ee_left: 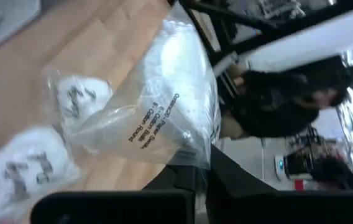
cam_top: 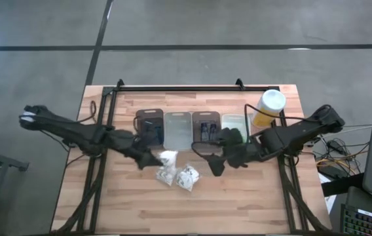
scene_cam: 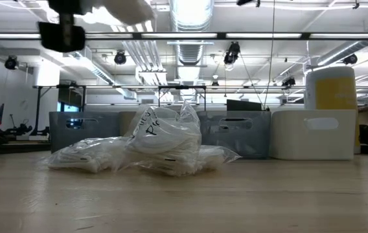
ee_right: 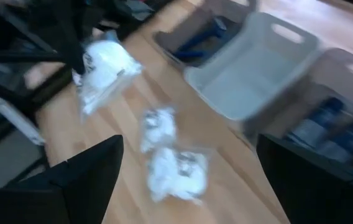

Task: Pick & Place Travel size toiletries
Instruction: Put the white cotton pack into the gray bin

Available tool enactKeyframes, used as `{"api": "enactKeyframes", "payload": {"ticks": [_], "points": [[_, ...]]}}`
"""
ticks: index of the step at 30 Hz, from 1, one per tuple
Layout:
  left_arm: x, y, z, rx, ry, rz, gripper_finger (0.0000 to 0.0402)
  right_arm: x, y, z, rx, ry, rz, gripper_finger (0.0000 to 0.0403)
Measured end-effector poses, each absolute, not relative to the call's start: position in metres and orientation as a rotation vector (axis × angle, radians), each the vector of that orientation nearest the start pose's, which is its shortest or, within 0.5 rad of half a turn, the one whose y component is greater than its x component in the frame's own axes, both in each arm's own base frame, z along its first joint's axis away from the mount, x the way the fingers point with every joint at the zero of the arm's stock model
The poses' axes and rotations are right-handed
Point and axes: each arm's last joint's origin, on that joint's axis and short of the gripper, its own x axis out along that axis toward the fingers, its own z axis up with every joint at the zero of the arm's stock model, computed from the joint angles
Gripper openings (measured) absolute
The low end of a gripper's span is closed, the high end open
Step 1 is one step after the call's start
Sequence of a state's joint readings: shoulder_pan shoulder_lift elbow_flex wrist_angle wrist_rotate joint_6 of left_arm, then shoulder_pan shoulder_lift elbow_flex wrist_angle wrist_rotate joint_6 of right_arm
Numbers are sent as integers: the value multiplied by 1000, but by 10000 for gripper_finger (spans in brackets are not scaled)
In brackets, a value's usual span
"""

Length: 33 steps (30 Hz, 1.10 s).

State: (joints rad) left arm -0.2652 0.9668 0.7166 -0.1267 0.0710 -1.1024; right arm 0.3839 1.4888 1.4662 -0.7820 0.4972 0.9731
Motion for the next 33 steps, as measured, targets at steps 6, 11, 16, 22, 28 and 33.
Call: {"api": "enactKeyframes", "payload": {"ticks": [6,11,16,22,28,33], "points": [[237,-26,277,-1073,652,-47,10,266,108,356,552,663,-503,363],[264,12,285,-1098,660,-46,10,250,112,357,538,701,-520,363],[282,56,270,-1174,814,-39,16,242,112,356,506,726,-530,363],[292,98,289,-1085,906,101,11,239,111,354,473,758,-541,363],[306,115,280,-1117,1119,50,10,238,111,354,432,788,-509,363],[305,121,297,-673,1429,305,10,234,109,352,396,822,-524,363]]}}
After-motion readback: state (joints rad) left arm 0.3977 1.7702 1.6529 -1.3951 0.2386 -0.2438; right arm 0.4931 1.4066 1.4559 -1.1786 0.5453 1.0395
